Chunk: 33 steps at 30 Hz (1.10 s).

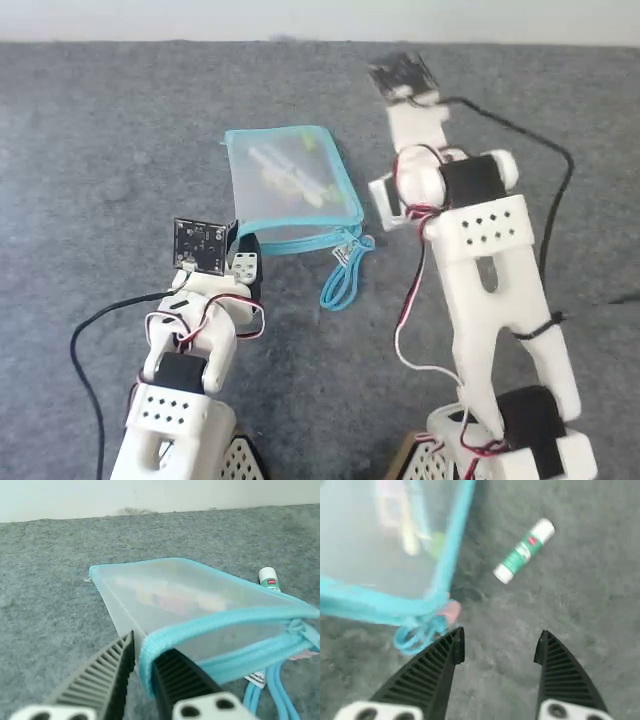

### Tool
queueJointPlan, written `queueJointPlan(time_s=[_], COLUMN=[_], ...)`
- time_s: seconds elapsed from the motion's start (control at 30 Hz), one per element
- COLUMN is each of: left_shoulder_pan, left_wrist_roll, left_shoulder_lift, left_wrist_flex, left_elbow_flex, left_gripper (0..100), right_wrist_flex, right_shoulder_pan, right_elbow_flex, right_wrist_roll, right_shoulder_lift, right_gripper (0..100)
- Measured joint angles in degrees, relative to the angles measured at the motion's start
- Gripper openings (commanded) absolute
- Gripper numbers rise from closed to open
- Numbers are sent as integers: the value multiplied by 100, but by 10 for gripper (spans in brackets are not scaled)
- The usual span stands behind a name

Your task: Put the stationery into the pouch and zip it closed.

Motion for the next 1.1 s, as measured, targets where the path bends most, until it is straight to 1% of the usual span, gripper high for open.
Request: queueJointPlan(time_s=[0.07, 0.17, 0.23, 0.47, 1.1], left_shoulder_pan=[0, 0, 0, -9, -9], left_wrist_roll=[0, 0, -53, -211, -211], left_shoulder_lift=[-9, -9, -9, -9, -9], left_wrist_flex=[0, 0, 0, 0, 0], left_elbow_flex=[62, 62, 62, 62, 62], left_gripper=[12, 12, 12, 12, 12], right_wrist_flex=[-800, -1943, -2251, -2470, -2505], right_shoulder_pan=[185, 237, 211, 220, 211], right_elbow_flex=[985, 2215, 2558, 2857, 2857], right_wrist_roll=[-97, -167, -185, -387, -431], right_shoulder_lift=[9, 9, 9, 9, 9], right_gripper=[235, 235, 235, 236, 236])
